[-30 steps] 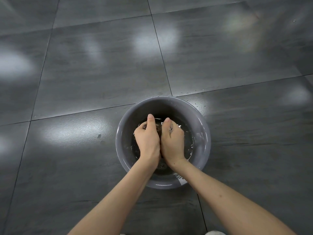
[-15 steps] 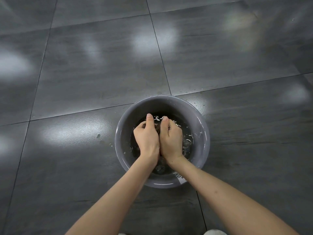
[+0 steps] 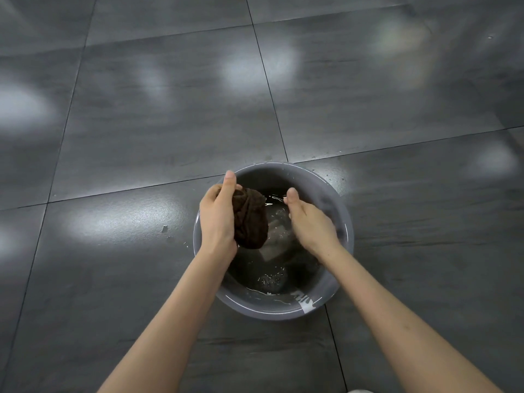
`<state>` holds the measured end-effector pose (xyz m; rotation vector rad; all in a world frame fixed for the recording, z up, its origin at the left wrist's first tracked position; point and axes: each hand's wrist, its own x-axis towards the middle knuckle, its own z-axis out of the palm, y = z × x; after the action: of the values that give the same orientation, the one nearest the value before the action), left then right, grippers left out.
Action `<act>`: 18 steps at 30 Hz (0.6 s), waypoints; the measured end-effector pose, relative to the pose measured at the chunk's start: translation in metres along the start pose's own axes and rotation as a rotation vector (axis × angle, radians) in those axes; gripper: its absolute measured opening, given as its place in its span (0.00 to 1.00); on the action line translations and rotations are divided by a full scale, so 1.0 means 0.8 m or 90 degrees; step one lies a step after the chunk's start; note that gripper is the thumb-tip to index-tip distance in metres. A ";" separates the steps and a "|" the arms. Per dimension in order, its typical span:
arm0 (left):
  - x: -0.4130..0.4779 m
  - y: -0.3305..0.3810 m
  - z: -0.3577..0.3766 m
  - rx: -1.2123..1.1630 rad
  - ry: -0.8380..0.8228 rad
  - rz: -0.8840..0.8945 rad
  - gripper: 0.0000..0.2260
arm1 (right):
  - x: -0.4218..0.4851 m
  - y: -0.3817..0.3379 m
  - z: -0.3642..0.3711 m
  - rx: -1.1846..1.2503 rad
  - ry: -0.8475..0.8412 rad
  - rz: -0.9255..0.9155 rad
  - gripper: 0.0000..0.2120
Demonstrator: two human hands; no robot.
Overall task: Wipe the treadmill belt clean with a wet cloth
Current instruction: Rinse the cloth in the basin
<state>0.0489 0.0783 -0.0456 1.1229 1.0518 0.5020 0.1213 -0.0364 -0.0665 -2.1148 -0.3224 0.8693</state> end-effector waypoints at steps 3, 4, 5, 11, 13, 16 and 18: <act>0.006 -0.006 -0.002 0.031 -0.018 0.009 0.12 | 0.002 0.002 0.002 0.223 -0.048 0.043 0.25; 0.008 -0.009 -0.001 0.025 -0.029 -0.005 0.11 | 0.000 -0.001 0.000 0.280 -0.111 0.052 0.22; 0.009 -0.010 -0.002 0.008 -0.051 -0.028 0.10 | 0.001 0.000 0.001 0.301 -0.166 0.035 0.22; 0.033 0.000 -0.020 0.166 -0.263 -0.126 0.18 | 0.010 0.010 0.009 0.145 -0.107 -0.109 0.30; 0.037 0.012 -0.029 0.314 -0.255 -0.067 0.19 | 0.007 0.002 -0.002 -0.038 -0.019 -0.124 0.27; 0.030 0.045 -0.036 0.307 -0.246 -0.072 0.13 | -0.008 -0.016 -0.029 0.044 -0.036 -0.064 0.22; 0.019 0.073 -0.038 0.272 -0.254 -0.095 0.12 | -0.027 -0.038 -0.047 0.243 -0.112 -0.031 0.20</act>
<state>0.0391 0.1278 -0.0010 1.4340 0.8988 -0.0778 0.1331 -0.0501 -0.0163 -1.6785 -0.2732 1.0034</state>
